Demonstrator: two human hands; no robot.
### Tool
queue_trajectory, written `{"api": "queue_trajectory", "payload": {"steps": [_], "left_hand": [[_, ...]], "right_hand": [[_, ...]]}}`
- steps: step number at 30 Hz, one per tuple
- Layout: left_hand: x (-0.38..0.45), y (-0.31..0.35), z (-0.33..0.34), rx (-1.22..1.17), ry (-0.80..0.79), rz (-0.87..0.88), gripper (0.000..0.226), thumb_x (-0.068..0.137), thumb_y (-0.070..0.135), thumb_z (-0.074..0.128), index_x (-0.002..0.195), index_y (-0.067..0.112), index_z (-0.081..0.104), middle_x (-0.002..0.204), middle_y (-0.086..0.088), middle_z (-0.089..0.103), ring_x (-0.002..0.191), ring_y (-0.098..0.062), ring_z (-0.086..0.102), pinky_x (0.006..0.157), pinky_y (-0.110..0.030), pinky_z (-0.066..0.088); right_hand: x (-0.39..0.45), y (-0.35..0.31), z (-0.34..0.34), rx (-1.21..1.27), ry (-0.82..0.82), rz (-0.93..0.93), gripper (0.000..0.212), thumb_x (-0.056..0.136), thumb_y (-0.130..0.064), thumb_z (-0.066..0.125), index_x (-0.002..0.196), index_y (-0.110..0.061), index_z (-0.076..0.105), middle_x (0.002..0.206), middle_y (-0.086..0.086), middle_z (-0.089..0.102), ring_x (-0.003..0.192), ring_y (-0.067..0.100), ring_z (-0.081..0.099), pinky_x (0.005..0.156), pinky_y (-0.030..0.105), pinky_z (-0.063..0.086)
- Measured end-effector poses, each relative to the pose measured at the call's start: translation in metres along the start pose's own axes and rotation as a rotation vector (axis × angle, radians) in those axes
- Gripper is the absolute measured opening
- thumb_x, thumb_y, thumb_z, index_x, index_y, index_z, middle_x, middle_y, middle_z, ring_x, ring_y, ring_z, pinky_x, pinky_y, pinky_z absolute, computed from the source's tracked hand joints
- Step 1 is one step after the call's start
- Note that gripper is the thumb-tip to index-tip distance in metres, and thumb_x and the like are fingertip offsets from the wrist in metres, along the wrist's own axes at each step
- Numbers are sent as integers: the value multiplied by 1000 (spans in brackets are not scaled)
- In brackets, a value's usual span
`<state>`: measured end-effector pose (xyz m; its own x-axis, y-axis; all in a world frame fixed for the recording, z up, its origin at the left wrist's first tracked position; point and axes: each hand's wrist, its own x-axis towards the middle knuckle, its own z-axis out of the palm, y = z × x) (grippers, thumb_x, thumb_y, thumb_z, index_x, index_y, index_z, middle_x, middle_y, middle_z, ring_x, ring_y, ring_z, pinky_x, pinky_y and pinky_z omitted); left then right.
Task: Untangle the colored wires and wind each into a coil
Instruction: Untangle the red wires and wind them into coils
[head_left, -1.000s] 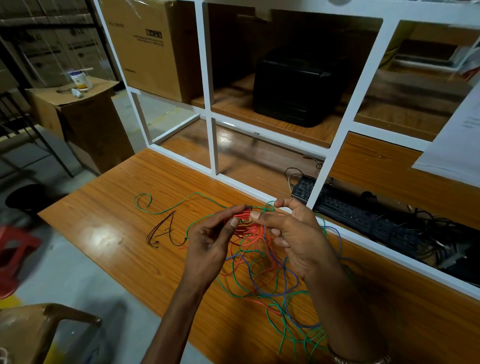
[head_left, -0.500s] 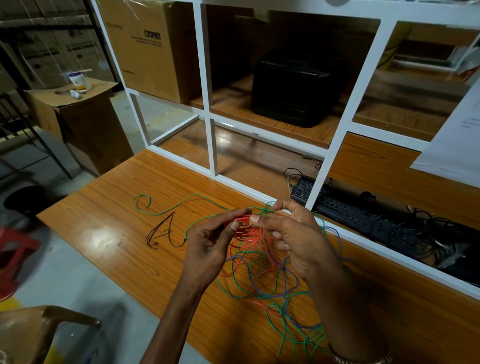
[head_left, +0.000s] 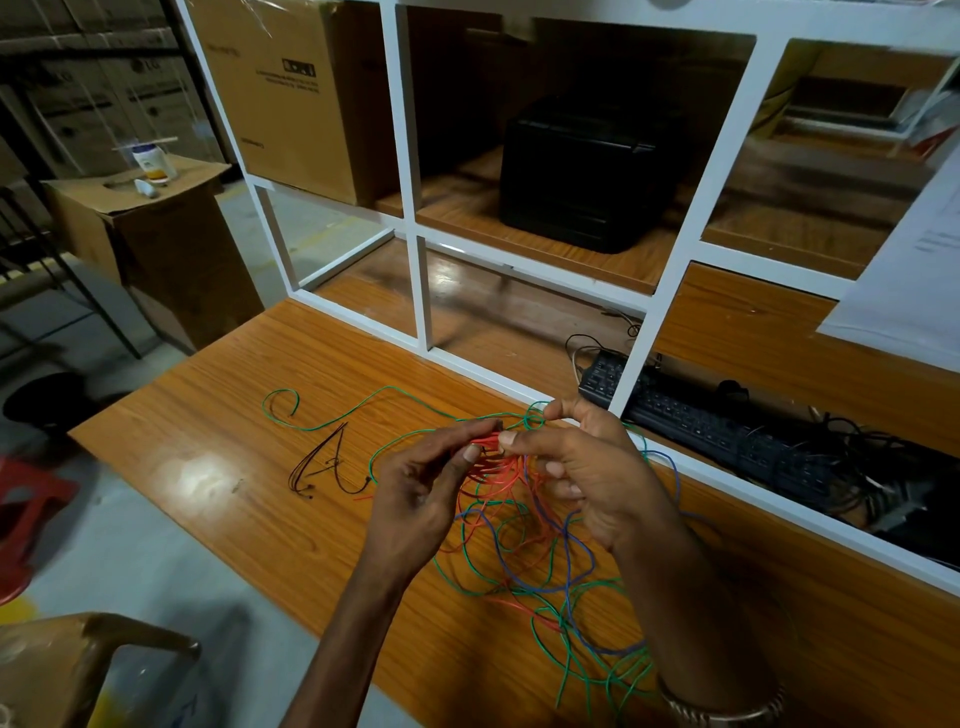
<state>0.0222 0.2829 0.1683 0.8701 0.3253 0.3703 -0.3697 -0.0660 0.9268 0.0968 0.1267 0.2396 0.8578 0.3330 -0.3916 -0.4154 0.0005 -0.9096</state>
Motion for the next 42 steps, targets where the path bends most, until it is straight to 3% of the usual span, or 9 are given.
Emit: {"api": "queue_trajectory", "payload": {"steps": [4, 8, 12, 16, 23, 27, 42], "left_hand": [[0, -2, 0, 93, -41, 33, 30, 100, 2, 62, 122, 17, 75, 123, 1, 77, 121, -21, 70, 101, -35, 55], [-1, -10, 2, 99, -54, 2, 30, 100, 2, 63, 124, 15, 75, 124, 2, 77, 122, -21, 69, 102, -38, 55], [-6, -9, 8, -43, -4, -104, 30, 98, -4, 62, 123, 7, 73, 122, -3, 78, 120, -20, 71, 97, -28, 55], [-6, -8, 10, -110, 36, -157, 29, 97, 3, 64, 123, 8, 74, 121, -4, 78, 118, -21, 71, 95, -27, 56], [-5, -2, 8, -129, 85, -187, 26, 97, 6, 65, 120, 13, 75, 118, -3, 79, 114, -20, 73, 90, -25, 56], [-6, 0, 7, -118, 82, -174, 26, 98, 3, 64, 120, 12, 75, 117, -2, 79, 113, -19, 73, 89, -25, 57], [-7, -8, 4, -51, -19, -85, 27, 99, -5, 61, 121, 2, 73, 120, -7, 78, 118, -25, 72, 97, -31, 57]], "right_hand": [[7, 3, -5, -4, -26, 32, 44, 75, -2, 85, 104, -15, 54, 68, 5, 58, 38, 5, 32, 32, 16, 18], [8, 4, -9, -70, -60, 13, 31, 75, -2, 83, 101, -8, 67, 76, 13, 72, 42, 7, 31, 37, 16, 15], [9, 8, -11, -109, -61, 1, 30, 72, -2, 85, 100, -9, 74, 80, 18, 71, 42, 8, 33, 38, 18, 16], [8, 9, -10, -47, -59, -24, 27, 74, 0, 83, 99, -5, 74, 73, 14, 66, 43, 8, 33, 37, 17, 18], [5, 11, -4, 92, -49, -43, 38, 77, 3, 82, 104, -10, 59, 74, 14, 57, 42, 7, 34, 34, 18, 20], [2, 10, -5, 88, -70, -51, 45, 81, 1, 80, 105, -17, 47, 84, 13, 66, 44, 6, 33, 35, 17, 23], [6, 8, -11, -40, -21, 18, 46, 77, 0, 83, 101, -17, 47, 76, 11, 57, 38, 6, 30, 34, 16, 18]]}}
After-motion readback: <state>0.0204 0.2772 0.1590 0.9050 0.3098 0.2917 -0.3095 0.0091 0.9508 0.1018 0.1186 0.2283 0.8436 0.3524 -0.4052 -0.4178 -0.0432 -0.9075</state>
